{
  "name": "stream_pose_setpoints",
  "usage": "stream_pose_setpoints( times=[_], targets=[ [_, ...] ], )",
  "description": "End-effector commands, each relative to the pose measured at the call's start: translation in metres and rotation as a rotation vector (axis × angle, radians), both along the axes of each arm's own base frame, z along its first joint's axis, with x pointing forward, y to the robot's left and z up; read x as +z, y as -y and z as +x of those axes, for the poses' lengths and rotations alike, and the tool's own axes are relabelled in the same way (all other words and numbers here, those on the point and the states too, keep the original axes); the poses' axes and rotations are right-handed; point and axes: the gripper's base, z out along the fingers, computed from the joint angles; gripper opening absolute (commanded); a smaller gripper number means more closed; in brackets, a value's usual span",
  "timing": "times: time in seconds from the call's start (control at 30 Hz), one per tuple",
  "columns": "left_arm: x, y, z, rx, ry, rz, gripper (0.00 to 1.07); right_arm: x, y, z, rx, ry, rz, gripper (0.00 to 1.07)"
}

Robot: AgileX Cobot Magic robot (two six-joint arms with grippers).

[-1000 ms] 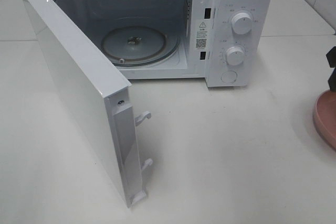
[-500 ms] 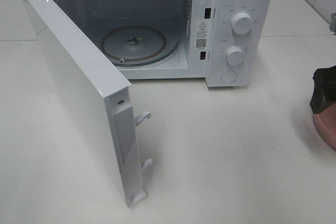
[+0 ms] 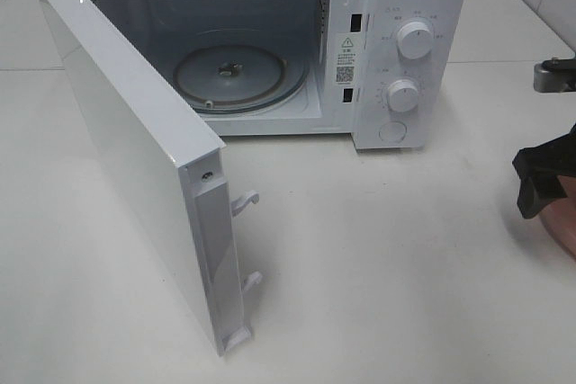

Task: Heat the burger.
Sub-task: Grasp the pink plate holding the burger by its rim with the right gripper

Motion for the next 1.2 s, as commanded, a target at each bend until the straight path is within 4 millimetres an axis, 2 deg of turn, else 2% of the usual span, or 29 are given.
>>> stream_pose_setpoints(
  times=[0.03, 0.17, 0.23, 0.53, 0.9, 1.2],
  targets=[
    [0.0, 0.0, -0.003, -0.004, 0.013, -0.004, 1.01, -0.005, 0.004, 0.006, 0.027, 0.005, -0.028, 0.87],
    [0.0, 0.0, -0.003, -0.004, 0.013, -0.004, 1.01, -0.012, 0.004, 0.008, 0.034, -0.006, -0.039, 0.86],
    [0.0, 0.0, -0.003, -0.004, 0.013, -0.004, 1.01, -0.022, 0.004, 0.012, 0.04, -0.015, -0.038, 0.85],
    [0.0, 0.0, -0.003, -0.004, 0.013, -0.004, 1.01, -0.047, 0.005, 0.016, 0.047, -0.064, -0.041, 0.82],
    [0.0, 0.0, -0.003, -0.004, 0.013, -0.004, 1.01, -0.062, 0.004, 0.019, 0.047, -0.075, -0.038, 0.79],
    [0.0, 0.0, -0.003, -0.004, 0.013, -0.004, 1.01, -0.066, 0.004, 0.019, 0.046, -0.077, -0.036, 0.75]
  ],
)
